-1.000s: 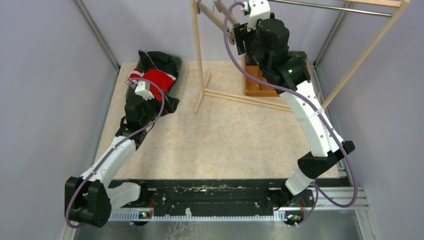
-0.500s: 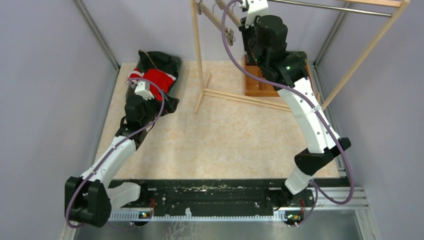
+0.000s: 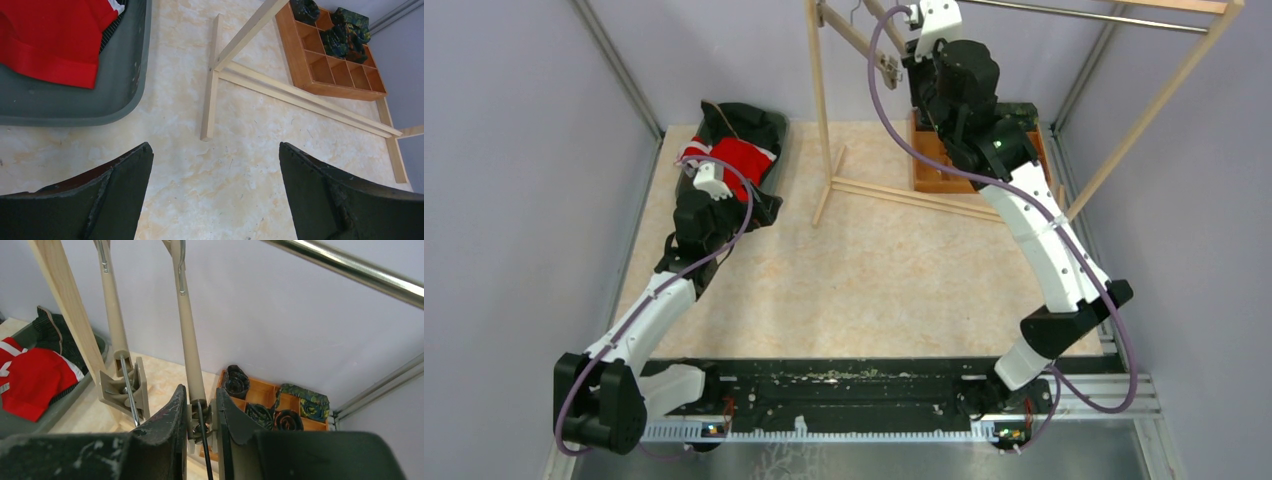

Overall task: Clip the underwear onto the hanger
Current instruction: Pick up the hanger from the clothesline.

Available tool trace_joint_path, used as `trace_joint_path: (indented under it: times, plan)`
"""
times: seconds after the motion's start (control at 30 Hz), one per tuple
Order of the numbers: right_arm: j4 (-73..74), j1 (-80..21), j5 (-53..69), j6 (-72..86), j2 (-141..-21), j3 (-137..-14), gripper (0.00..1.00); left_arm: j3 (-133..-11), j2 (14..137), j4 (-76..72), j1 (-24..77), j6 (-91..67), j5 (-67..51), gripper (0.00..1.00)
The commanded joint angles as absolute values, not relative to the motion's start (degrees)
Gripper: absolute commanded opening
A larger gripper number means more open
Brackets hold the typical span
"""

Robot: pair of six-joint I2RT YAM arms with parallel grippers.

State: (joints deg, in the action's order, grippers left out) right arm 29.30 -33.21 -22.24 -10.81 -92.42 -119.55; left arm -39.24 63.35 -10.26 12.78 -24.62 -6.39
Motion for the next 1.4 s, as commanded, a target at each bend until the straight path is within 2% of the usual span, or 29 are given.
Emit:
trace_joint_path:
  times: [0.0,0.2,0.67,0.97,1.17,1.37]
  plan:
    - [17.59,-33.13,-21.83,-10.05,-85.26,-112.64,0.00,-39.02,63.40,-11.43,12.92,-24.53,-5.80,1.00]
    - [7.62,-33.15,-22.06,-9.71,-78.37,-103.95,0.00,-39.34,63.68,-11.34,12.92,-24.55,-5.53,1.00]
    - [8.39,-33.13,-22.46,-8.66,-74.66,-99.82,0.00,-39.60,64.25,-11.52,12.92,-24.70,-3.52,1.00]
    - [9.70,-33.22,-23.28,-3.21,-66.04,-87.81,0.00,-41.58,65.30,-11.06,12.82,-24.37,-1.74,1.00]
    - [10.19,-33.22,-28.27,1.05,-61.23,-77.65,0.00,-43.35,66.05,-11.43,12.83,-24.73,0.87,1.00]
    - [11.05,-33.18,-33.24,7.09,-55.74,-67.65,0.00,-52.02,74.51,-7.87,12.03,-23.21,4.75,1.00]
